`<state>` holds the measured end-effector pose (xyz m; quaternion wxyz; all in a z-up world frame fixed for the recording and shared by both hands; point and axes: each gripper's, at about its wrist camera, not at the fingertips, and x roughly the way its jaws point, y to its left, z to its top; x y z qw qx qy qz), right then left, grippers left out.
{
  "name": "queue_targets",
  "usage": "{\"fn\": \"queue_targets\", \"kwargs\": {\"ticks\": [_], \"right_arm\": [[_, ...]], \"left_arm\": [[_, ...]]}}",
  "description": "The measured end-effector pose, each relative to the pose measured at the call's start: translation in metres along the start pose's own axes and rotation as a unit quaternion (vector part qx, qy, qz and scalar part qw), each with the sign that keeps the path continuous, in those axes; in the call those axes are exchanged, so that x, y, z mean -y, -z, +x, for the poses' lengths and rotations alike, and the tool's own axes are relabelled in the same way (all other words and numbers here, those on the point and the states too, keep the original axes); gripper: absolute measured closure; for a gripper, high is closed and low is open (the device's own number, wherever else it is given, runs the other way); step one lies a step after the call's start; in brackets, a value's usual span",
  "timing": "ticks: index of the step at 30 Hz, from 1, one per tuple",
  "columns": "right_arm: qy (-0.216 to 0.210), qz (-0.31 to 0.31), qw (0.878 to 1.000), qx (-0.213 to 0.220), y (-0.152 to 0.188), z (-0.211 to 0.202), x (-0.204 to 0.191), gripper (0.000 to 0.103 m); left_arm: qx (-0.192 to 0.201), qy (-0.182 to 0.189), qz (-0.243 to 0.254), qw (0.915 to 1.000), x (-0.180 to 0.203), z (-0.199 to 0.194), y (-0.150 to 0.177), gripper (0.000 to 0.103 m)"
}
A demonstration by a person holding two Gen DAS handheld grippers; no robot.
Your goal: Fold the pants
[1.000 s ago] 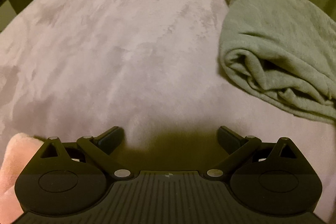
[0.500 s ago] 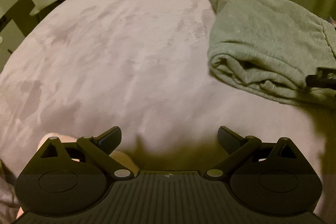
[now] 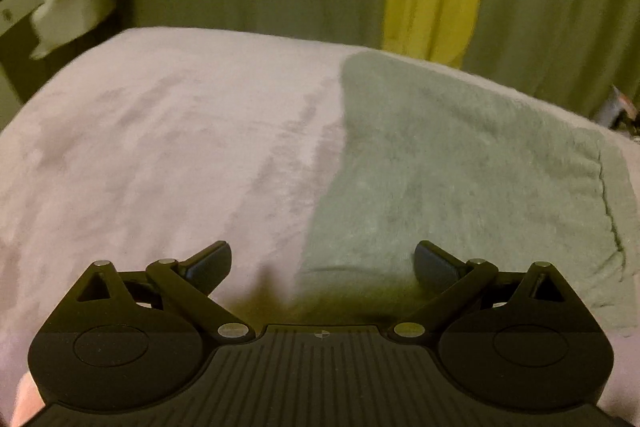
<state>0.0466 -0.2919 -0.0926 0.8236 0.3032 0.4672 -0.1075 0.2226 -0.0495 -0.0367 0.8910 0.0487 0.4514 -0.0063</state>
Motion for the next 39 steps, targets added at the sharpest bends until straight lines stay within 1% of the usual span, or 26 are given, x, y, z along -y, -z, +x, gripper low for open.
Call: {"fn": "queue_targets", "kwargs": {"ticks": [1, 2, 3, 4, 5, 8, 10, 12, 14, 16, 17, 19, 22, 24, 27, 29, 32, 35, 37, 39], "right_arm": [[0.004, -0.003, 1.0, -0.005, 0.003, -0.001, 0.003, 0.005], [0.01, -0.007, 1.0, -0.009, 0.003, -0.001, 0.004, 0.005], [0.017, -0.01, 1.0, -0.01, 0.006, -0.005, 0.006, 0.005], [0.022, -0.012, 1.0, -0.011, 0.006, -0.006, 0.007, 0.005], [0.023, -0.012, 1.0, -0.011, 0.005, -0.009, 0.009, 0.005], [0.024, -0.009, 1.0, -0.01, 0.005, -0.019, 0.011, 0.005], [0.02, -0.013, 1.0, -0.011, 0.006, -0.024, 0.008, 0.005], [0.026, -0.025, 0.999, -0.015, 0.01, -0.029, 0.0, 0.005], [0.047, -0.039, 0.997, -0.038, 0.014, -0.028, -0.011, 0.005], [0.062, -0.055, 0.993, -0.079, 0.018, -0.024, -0.023, 0.005], [0.062, -0.06, 0.992, -0.092, 0.02, -0.023, -0.028, 0.005], [0.053, -0.065, 0.992, -0.096, 0.023, -0.025, -0.034, 0.005], [0.044, -0.063, 0.993, -0.085, 0.023, -0.034, -0.045, 0.005], [0.043, -0.082, 0.992, -0.09, 0.018, -0.038, -0.057, 0.005], [0.072, -0.124, 0.985, -0.1, 0.009, -0.044, -0.076, 0.005], [0.09, -0.142, 0.98, -0.109, 0.003, -0.048, -0.086, 0.005], [0.095, -0.148, 0.977, -0.118, -0.006, -0.055, -0.095, 0.004], [0.104, -0.156, 0.975, -0.12, -0.014, -0.058, -0.101, 0.004], [0.107, -0.169, 0.973, -0.117, -0.018, -0.062, -0.108, 0.004], [0.117, -0.186, 0.969, -0.115, -0.021, -0.063, -0.115, 0.004]], "left_arm": [[-0.017, -0.007, 0.015, 0.9997, 0.004, 0.01, 0.003, 0.001], [-0.035, -0.026, 0.027, 0.9987, 0.006, 0.023, 0.006, 0.0], [-0.033, -0.038, 0.033, 0.9982, 0.004, 0.03, 0.011, 0.0], [-0.022, -0.04, 0.032, 0.9984, -0.002, 0.032, 0.014, 0.0], [-0.016, -0.036, 0.023, 0.9989, -0.009, 0.031, 0.016, 0.0], [-0.023, -0.033, -0.013, 0.9991, -0.033, 0.025, 0.016, 0.0], [-0.027, -0.014, -0.029, 0.9991, -0.046, 0.018, 0.019, 0.0], [-0.034, 0.003, -0.047, 0.9983, -0.058, 0.013, 0.023, 0.0], [-0.043, 0.016, -0.064, 0.9969, -0.065, 0.005, 0.029, 0.0], [-0.066, 0.008, -0.072, 0.9951, -0.068, -0.003, 0.037, 0.0], [-0.072, 0.011, -0.069, 0.995, -0.066, -0.006, 0.039, 0.0], [-0.074, 0.023, -0.048, 0.9958, -0.06, -0.021, 0.049, 0.0], [-0.063, 0.01, -0.014, 0.9979, -0.041, -0.048, 0.06, 0.0], [-0.053, 0.011, 0.013, 0.9984, -0.027, -0.066, 0.063, 0.0], [-0.051, 0.02, 0.043, 0.9975, -0.009, -0.087, 0.061, 0.0], [-0.059, 0.028, 0.054, 0.9964, -0.003, -0.096, 0.056, 0.0], [-0.067, 0.041, 0.066, 0.9947, 0.005, -0.111, 0.049, 0.0], [-0.067, 0.032, 0.088, 0.9934, 0.009, -0.115, 0.043, 0.0], [-0.08, 0.017, 0.105, 0.9911, 0.015, -0.114, 0.04, 0.0], [-0.092, 0.014, 0.102, 0.9903, 0.015, -0.113, 0.036, 0.0]]}}
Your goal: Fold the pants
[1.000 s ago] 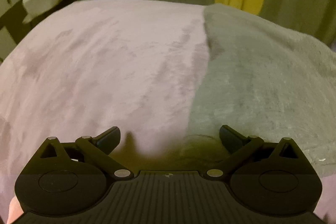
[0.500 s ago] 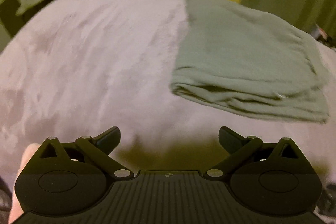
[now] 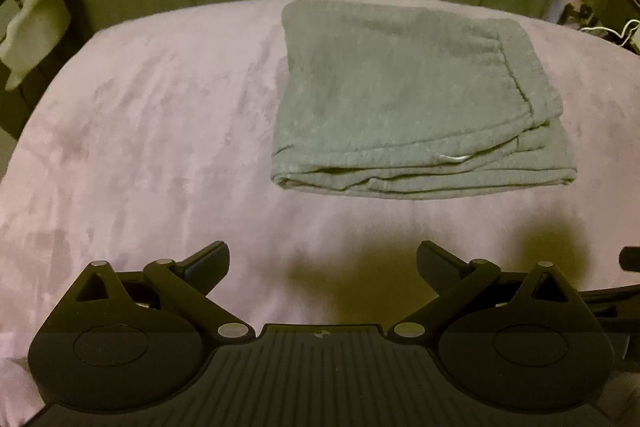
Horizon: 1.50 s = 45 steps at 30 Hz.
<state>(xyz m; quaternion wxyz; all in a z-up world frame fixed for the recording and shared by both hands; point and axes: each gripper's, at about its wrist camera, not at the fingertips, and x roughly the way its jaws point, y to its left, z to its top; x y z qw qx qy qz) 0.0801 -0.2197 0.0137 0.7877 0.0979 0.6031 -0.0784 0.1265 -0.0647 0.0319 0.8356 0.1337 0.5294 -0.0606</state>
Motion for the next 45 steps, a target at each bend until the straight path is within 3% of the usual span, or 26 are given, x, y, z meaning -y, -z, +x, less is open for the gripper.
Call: {"fn": "queue_targets", "kwargs": {"ticks": [5, 16, 45], "right_arm": [[0.014, -0.009, 1.0, -0.001, -0.008, -0.003, -0.004, 0.004], [0.022, 0.011, 1.0, 0.006, -0.017, -0.01, 0.008, 0.004], [0.009, 0.032, 0.999, 0.006, -0.026, -0.007, 0.018, 0.005]], "left_arm": [[-0.027, 0.003, -0.016, 0.9995, -0.002, 0.0, -0.007, 0.0], [-0.026, -0.015, -0.022, 0.9993, -0.004, -0.007, -0.014, 0.0], [-0.046, -0.014, -0.022, 0.9986, -0.003, 0.001, -0.014, 0.0]]}}
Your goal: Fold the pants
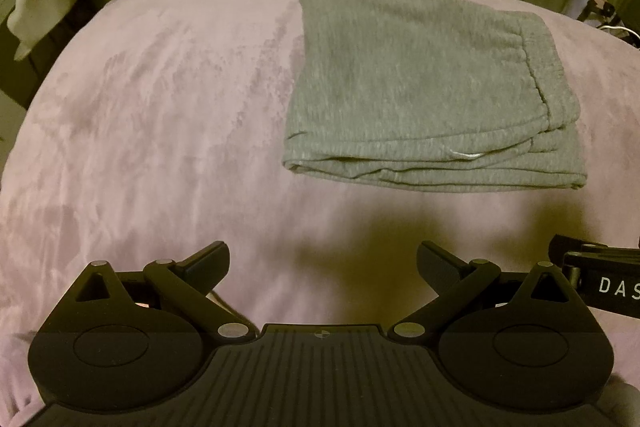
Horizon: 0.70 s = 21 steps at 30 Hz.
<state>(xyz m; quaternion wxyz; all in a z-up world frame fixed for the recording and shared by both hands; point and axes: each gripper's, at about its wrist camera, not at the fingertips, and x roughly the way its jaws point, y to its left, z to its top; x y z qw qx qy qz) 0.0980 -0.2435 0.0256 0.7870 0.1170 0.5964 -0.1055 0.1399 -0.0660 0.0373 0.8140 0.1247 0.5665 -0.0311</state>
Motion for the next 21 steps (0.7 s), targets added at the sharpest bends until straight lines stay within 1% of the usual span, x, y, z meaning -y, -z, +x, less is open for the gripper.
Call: {"fn": "queue_targets", "kwargs": {"ticks": [21], "right_arm": [[-0.012, 0.002, 1.0, -0.008, 0.0026, 0.01, 0.0019, 0.005]], "left_arm": [[-0.013, 0.003, 0.0, 0.9999, 0.0022, 0.0097, 0.001, 0.0]]}}
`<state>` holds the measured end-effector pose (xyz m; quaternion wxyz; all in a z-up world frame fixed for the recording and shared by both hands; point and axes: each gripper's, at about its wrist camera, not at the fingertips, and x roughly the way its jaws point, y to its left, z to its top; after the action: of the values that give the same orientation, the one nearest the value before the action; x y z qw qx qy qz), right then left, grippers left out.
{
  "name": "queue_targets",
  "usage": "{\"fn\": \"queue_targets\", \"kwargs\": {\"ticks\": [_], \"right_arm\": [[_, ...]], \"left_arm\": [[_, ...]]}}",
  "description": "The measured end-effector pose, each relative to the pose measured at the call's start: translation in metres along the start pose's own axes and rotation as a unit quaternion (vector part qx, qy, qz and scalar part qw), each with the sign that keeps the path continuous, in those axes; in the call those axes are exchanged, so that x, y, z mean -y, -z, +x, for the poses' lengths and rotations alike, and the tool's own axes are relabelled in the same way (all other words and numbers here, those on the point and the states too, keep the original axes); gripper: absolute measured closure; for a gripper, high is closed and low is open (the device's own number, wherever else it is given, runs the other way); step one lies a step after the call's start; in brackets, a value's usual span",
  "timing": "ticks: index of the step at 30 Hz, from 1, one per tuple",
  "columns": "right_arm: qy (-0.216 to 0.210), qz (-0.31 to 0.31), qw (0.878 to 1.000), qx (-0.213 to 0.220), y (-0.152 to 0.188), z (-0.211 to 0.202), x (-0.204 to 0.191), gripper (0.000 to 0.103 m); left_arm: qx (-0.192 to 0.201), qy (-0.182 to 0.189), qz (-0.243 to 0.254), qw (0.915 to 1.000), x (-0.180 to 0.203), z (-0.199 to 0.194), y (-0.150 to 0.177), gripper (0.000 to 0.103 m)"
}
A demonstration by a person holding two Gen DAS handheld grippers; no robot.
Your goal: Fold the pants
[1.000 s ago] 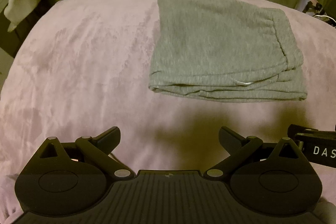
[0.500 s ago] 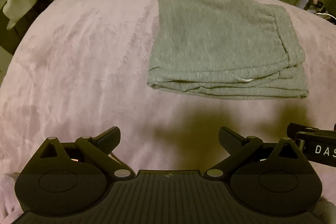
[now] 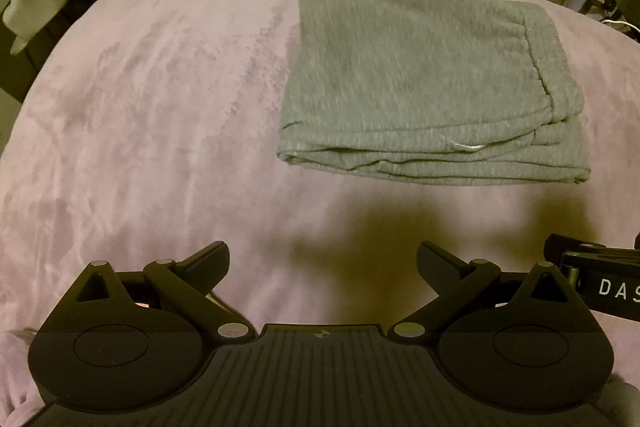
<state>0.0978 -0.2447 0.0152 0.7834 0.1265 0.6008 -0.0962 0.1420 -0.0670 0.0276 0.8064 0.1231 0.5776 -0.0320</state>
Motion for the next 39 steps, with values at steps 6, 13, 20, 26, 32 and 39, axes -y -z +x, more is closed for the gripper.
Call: {"fn": "queue_targets", "kwargs": {"ticks": [6, 13, 20, 26, 32, 39], "right_arm": [[-0.001, 0.003, 1.0, 0.001, -0.0002, 0.0002, 0.0001, 0.005], [-0.002, 0.003, 1.0, 0.001, -0.0006, 0.0008, 0.0014, 0.004], [-0.005, 0.004, 1.0, 0.001, -0.0012, 0.0004, 0.003, 0.005], [-0.003, 0.004, 1.0, 0.0, -0.0014, 0.0012, 0.0019, 0.005], [-0.004, 0.003, 1.0, 0.0, -0.0017, 0.0017, 0.0033, 0.005], [-0.003, 0.002, 1.0, -0.001, -0.0015, 0.0028, 0.0026, 0.005]], "left_arm": [[-0.001, 0.001, 0.001, 1.0, 0.0002, 0.0014, 0.0008, 0.0], [-0.003, 0.002, 0.001, 1.0, -0.0006, 0.0038, 0.0006, 0.0], [-0.004, 0.001, 0.002, 1.0, -0.0009, 0.0045, 0.0002, 0.0], [-0.004, 0.002, 0.001, 1.0, -0.0014, 0.005, -0.0002, 0.0], [-0.007, 0.003, 0.001, 1.0, -0.0014, 0.0061, -0.0007, 0.0], [-0.004, 0.003, 0.003, 1.0, -0.0013, 0.0077, 0.0, 0.0]]}}
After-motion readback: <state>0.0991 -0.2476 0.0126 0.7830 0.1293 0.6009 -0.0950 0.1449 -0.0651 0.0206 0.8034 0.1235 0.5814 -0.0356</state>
